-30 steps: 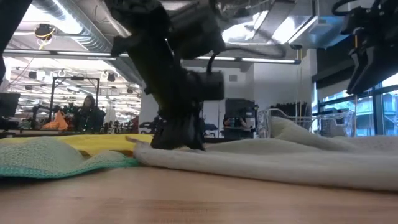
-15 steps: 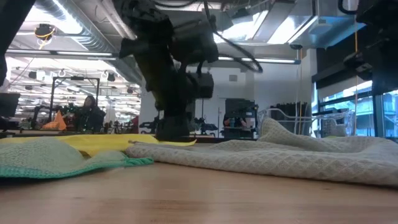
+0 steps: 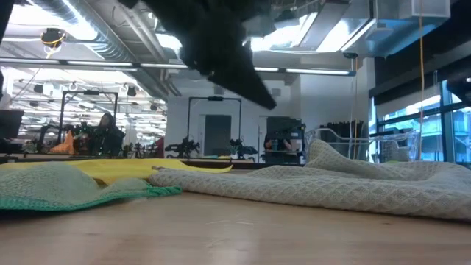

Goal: Fold microfiber towels
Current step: Adjust the gray cloth

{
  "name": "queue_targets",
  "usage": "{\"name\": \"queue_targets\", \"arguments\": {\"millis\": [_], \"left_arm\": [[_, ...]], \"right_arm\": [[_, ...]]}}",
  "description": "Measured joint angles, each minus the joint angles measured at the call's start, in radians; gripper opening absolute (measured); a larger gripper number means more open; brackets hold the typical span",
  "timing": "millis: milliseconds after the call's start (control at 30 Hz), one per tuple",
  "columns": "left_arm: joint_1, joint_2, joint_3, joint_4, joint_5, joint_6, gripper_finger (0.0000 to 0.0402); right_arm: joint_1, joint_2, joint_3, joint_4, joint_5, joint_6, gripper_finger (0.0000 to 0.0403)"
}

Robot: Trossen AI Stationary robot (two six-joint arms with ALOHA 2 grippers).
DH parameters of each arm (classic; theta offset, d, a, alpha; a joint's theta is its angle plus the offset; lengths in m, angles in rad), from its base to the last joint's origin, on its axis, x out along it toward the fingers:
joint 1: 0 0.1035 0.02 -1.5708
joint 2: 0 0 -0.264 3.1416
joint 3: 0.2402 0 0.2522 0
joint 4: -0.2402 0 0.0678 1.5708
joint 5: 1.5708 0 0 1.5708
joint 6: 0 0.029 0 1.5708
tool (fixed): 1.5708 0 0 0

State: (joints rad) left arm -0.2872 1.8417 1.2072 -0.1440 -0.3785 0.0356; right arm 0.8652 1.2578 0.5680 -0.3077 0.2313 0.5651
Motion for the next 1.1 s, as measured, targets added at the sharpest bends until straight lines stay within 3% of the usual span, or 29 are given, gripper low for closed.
{"name": "queue_targets", "arguments": {"millis": [300,400,567,800,933,1100], "left_arm": [[-0.105,0.005,0.0,0.125,-0.005,-0.027,0.0124],[-0.132,0.009,0.001,0.194,-0.038,-0.023,0.0124],[-0.157,0.025,0.001,0.208,-0.075,-0.008,0.0124],[-0.19,0.039,0.001,0.211,-0.108,0.004,0.0124],[-0.196,0.039,0.001,0.236,-0.124,0.038,0.0124],[-0.203,0.039,0.002,0.296,-0.158,0.051,0.0124]], "right_arm": [[0.063,0.175,0.125,-0.149,0.076,-0.08,0.0126],[0.063,0.206,0.148,-0.098,0.13,-0.133,0.0126],[0.063,0.25,0.174,0.023,0.127,-0.247,0.0132],[0.063,0.347,0.174,0.058,0.12,-0.204,0.0179],[0.06,0.424,0.174,0.127,0.183,-0.202,0.02],[0.066,0.489,0.186,0.135,0.296,-0.171,0.0196]]}}
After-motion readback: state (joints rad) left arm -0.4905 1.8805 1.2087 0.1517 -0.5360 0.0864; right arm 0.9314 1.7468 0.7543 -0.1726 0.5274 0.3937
